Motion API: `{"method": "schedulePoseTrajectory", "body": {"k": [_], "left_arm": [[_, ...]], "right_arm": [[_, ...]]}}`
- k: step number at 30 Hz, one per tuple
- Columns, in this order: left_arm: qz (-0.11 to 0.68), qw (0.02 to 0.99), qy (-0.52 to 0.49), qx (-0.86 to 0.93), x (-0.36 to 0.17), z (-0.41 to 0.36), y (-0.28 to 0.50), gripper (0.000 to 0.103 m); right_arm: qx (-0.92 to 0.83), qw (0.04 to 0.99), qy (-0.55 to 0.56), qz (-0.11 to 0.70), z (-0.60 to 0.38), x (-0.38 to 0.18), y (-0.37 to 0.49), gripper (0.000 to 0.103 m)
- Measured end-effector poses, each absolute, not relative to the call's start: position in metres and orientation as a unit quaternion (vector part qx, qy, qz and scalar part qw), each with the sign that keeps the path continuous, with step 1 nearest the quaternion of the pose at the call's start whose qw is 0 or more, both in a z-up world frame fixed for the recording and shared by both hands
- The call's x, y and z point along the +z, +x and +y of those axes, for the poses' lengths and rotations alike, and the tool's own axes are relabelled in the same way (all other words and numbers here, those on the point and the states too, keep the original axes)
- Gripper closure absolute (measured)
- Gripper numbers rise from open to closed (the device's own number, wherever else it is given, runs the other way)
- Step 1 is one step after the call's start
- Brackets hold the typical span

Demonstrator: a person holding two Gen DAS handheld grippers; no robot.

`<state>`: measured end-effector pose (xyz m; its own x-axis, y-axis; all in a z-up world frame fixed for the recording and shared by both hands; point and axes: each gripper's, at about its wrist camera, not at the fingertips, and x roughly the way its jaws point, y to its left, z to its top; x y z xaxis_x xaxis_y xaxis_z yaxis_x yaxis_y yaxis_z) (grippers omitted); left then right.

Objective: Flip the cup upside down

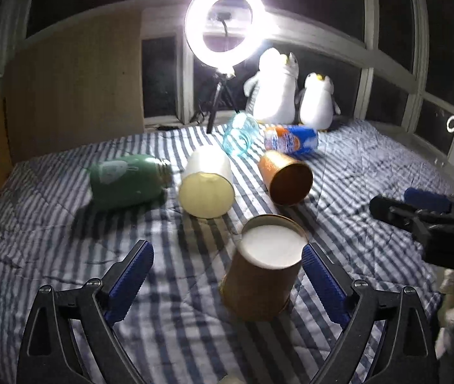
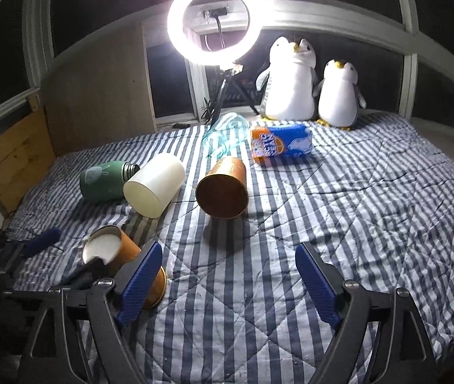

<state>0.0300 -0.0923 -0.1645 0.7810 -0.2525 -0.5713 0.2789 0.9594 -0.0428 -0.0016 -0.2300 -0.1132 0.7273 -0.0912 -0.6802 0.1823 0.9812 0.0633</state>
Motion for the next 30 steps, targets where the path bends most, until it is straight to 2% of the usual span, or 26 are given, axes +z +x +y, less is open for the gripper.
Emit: {"method": "schedulePoseTrajectory", "body": {"k": [7, 16, 24, 30], "left_arm": [[0.224, 0.970, -0.006, -0.097, -0.115, -0.058, -0.002, 0.003], [0.135, 0.989, -0.023, -0.053, -0.051, -0.029, -0.040, 0.001], [0.103, 0.993, -0.028, -0.048, -0.020, -0.016, -0.064, 0.001], [0.093, 0.994, -0.023, -0.044, -0.011, -0.016, -0.078, 0.001]], "right_arm": [[-0.093, 0.946, 0.024, 0.309, -0.214, -0.088, -0.011, 0.020], [-0.108, 0.973, -0.008, 0.205, -0.192, -0.038, -0.037, 0.010], [-0.110, 0.983, -0.008, 0.147, -0.180, -0.007, -0.056, 0.002], [-0.114, 0.986, -0.012, 0.125, -0.174, 0.002, -0.062, 0.001]]}}
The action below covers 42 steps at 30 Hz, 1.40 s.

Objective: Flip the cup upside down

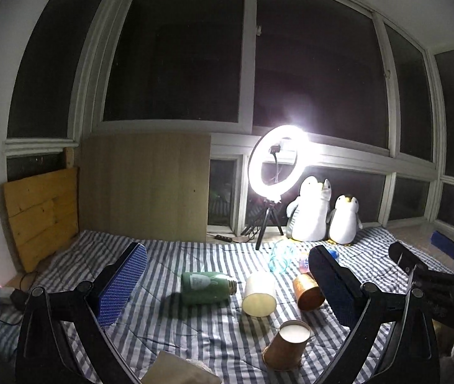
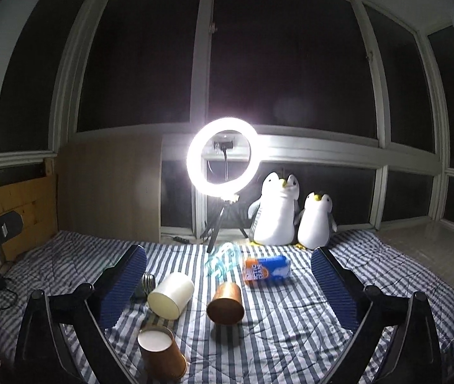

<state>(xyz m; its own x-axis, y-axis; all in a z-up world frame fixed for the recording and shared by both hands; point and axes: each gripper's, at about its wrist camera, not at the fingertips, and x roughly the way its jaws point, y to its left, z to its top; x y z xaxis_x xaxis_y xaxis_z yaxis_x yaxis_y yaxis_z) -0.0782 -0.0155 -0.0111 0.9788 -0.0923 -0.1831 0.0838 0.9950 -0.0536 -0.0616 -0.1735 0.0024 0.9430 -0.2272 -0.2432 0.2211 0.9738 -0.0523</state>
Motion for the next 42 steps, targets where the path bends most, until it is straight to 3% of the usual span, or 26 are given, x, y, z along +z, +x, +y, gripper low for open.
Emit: {"method": "schedulePoseTrajectory", "body": {"k": [42], "left_arm": [[0.100, 0.995, -0.006, -0.002, -0.014, -0.027, -0.077, 0.001]], "right_arm": [[-0.117, 0.987, -0.002, 0.108, -0.181, 0.008, -0.078, 0.001]]}}
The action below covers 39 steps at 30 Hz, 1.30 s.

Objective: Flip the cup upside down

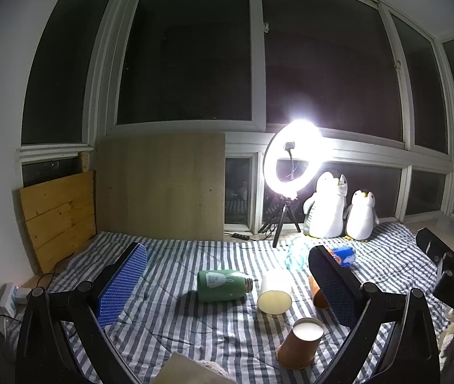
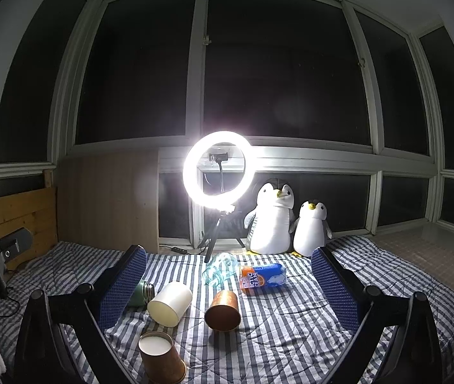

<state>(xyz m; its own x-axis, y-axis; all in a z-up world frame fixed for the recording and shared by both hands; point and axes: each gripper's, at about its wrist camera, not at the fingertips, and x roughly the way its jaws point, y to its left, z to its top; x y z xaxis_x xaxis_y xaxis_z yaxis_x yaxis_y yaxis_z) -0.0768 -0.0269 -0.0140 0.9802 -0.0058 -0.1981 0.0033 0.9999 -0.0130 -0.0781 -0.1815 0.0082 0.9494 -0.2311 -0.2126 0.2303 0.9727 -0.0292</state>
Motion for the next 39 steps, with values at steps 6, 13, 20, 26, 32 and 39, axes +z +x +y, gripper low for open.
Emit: {"method": "schedulePoseTrajectory", "body": {"k": [6, 13, 20, 26, 32, 39], "left_arm": [[0.099, 0.995, -0.006, 0.001, -0.0130, -0.0264, -0.0764, 0.001], [0.099, 0.995, -0.005, -0.001, -0.0126, -0.0264, -0.0775, 0.001], [0.098, 0.995, -0.007, 0.000, -0.0120, -0.0251, -0.0777, 0.001], [0.099, 0.995, -0.008, 0.001, -0.0117, -0.0236, -0.0770, 0.001], [0.100, 0.995, -0.010, 0.003, -0.0122, -0.0229, -0.0762, 0.001], [0.098, 0.995, -0.012, 0.004, -0.0108, -0.0222, -0.0781, 0.001]], "right_arm": [[-0.117, 0.987, -0.002, 0.110, -0.1817, 0.0077, -0.0778, 0.001], [-0.116, 0.987, -0.002, 0.109, -0.1816, 0.0094, -0.0792, 0.001], [-0.115, 0.987, -0.003, 0.111, -0.1811, 0.0099, -0.0779, 0.001], [-0.113, 0.987, -0.003, 0.112, -0.1815, 0.0101, -0.0767, 0.001], [-0.112, 0.987, -0.003, 0.114, -0.1815, 0.0098, -0.0758, 0.001], [-0.109, 0.988, -0.006, 0.113, -0.1804, 0.0094, -0.0742, 0.001]]}}
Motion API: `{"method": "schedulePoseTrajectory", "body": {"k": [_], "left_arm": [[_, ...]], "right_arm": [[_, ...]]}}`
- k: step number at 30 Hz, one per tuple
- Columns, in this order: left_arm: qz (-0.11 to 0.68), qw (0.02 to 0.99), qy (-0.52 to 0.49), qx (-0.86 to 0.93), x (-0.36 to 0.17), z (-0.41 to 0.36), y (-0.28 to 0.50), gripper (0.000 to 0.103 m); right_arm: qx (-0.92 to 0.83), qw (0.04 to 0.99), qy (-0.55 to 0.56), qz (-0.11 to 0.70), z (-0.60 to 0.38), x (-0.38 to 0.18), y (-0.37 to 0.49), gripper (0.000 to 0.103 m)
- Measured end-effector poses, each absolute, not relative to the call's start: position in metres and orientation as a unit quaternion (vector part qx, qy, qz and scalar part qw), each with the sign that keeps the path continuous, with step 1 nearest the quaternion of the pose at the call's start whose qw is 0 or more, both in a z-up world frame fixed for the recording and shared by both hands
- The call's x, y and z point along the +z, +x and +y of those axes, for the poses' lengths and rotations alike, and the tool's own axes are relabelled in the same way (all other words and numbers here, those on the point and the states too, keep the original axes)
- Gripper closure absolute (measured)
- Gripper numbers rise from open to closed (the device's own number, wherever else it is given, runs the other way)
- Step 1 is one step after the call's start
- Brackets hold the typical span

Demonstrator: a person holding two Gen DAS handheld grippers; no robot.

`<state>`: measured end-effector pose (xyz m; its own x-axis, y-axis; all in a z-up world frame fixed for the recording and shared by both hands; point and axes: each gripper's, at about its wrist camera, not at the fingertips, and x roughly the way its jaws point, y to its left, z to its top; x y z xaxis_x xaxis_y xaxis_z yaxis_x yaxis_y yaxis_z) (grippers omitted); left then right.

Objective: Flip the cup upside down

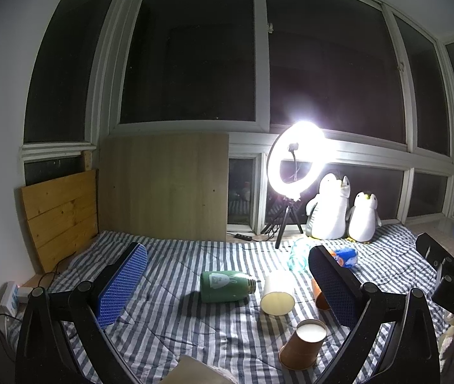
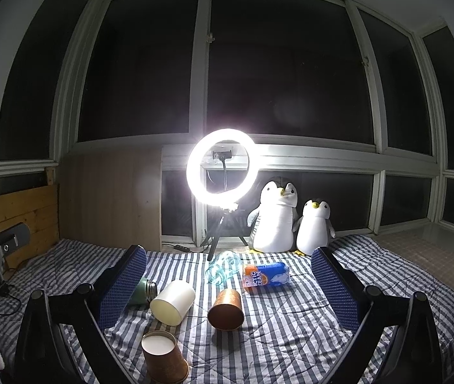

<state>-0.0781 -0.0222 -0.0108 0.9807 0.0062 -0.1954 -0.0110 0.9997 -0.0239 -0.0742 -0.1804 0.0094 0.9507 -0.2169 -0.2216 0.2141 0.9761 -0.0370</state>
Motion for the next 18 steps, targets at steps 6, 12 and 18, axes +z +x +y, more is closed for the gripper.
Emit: {"method": "schedulePoseTrajectory", "body": {"k": [6, 12, 18], "left_arm": [[0.098, 0.995, -0.013, 0.004, -0.0109, -0.0218, -0.0787, 0.001], [0.099, 0.995, -0.013, 0.006, -0.0115, -0.0206, -0.0788, 0.001], [0.105, 0.994, -0.014, 0.006, -0.0139, -0.0196, -0.0763, 0.001]], "right_arm": [[-0.109, 0.988, -0.007, 0.113, -0.1803, 0.0090, -0.0744, 0.001], [-0.108, 0.988, -0.007, 0.114, -0.1796, 0.0090, -0.0746, 0.001], [-0.108, 0.987, -0.007, 0.119, -0.1783, 0.0072, -0.0726, 0.001]]}}
